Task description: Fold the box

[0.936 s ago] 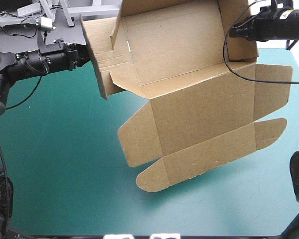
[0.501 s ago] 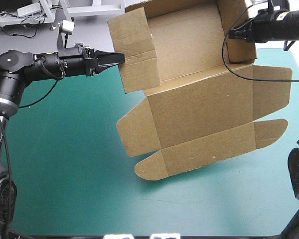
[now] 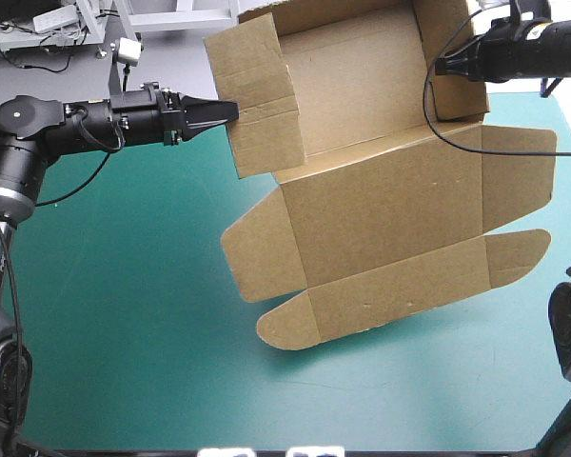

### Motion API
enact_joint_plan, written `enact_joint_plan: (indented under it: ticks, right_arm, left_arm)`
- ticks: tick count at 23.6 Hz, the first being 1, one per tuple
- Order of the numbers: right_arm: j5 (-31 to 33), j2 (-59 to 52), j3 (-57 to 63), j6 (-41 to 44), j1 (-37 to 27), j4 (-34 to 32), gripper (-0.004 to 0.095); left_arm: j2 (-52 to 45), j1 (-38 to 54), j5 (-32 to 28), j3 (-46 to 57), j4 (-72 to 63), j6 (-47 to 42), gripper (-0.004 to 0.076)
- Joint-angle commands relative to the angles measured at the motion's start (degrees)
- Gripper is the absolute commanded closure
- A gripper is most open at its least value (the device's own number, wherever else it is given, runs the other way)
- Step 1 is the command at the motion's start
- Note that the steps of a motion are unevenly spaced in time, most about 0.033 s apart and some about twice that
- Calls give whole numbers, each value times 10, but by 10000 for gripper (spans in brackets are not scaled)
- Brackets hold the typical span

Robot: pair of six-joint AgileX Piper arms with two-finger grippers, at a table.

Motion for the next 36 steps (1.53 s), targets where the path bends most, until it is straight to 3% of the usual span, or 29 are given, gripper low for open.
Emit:
enact_joint_plan:
  ticks: [1, 5, 15, 22, 25, 29, 36]
  right_arm:
    - [-34, -15, -13, 11, 24, 16, 925]
    - [-34, 2, -13, 19, 65, -7, 925]
    - [-46, 15, -13, 42, 130, -8, 923]
    - [-46, 15, -13, 73, 165, 16, 922]
    - [-46, 15, -13, 88, 185, 13, 922]
    - [-41, 15, -13, 118, 205, -17, 922]
    - [7, 27, 6, 165, 216, -93, 922]
  left_arm:
    - [-26, -7, 27, -34, -25, -2, 386]
    - [-26, -8, 19, -61, 70, -9, 386]
    - [-26, -8, -75, -61, 267, -141, 398]
    - [-15, -15, -142, -61, 335, -197, 594]
    - [-13, -15, -171, -59, 335, -200, 729]
    - [-13, -15, -191, -59, 338, -200, 729]
    - [-12, -15, -160, -59, 371, -200, 729]
